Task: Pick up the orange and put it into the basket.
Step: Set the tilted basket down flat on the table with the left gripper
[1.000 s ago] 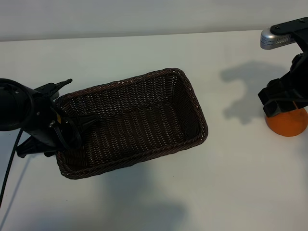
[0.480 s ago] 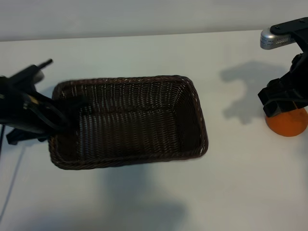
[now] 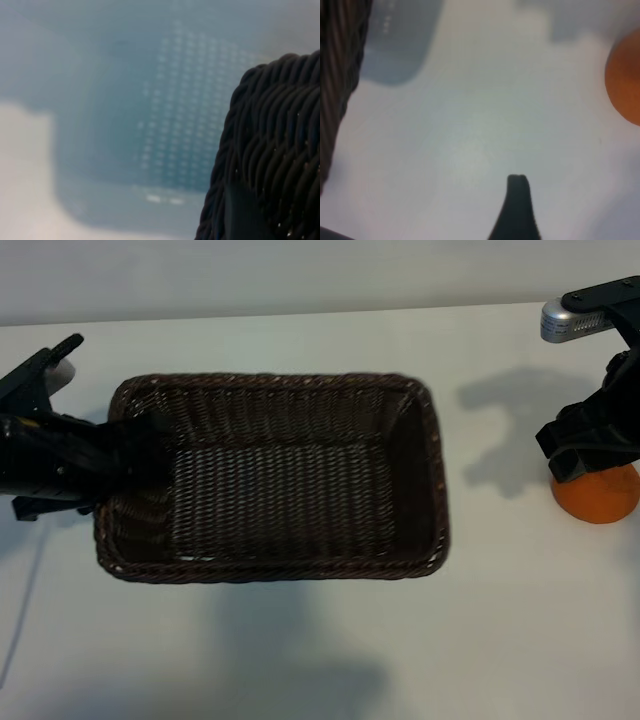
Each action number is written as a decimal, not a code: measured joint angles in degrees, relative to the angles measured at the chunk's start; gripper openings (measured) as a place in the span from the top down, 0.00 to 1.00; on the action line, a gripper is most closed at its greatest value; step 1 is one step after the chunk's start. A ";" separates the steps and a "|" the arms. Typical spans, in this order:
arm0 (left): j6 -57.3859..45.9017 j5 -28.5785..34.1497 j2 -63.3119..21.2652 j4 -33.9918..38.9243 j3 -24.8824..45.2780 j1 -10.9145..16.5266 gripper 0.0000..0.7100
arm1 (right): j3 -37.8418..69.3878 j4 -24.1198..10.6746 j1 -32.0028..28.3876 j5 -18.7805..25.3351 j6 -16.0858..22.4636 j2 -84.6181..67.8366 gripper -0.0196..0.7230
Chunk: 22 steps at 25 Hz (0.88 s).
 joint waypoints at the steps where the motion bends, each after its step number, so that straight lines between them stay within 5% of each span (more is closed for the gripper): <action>1: 2.06 -0.43 0.00 -2.46 0.00 0.00 0.55 | 0.00 0.00 0.00 0.00 0.00 0.00 0.22; 6: 7.74 -2.71 2.05 -8.43 -1.47 0.00 0.55 | 0.00 0.00 0.00 0.00 -0.06 0.00 0.22; 16: 8.97 0.68 15.35 -8.98 -17.13 -0.32 0.55 | 0.00 0.00 0.00 0.00 -0.01 0.00 0.22; 22: 6.96 -2.21 21.73 -9.43 -19.42 -5.82 0.55 | 0.00 0.00 0.00 0.00 -0.01 0.00 0.22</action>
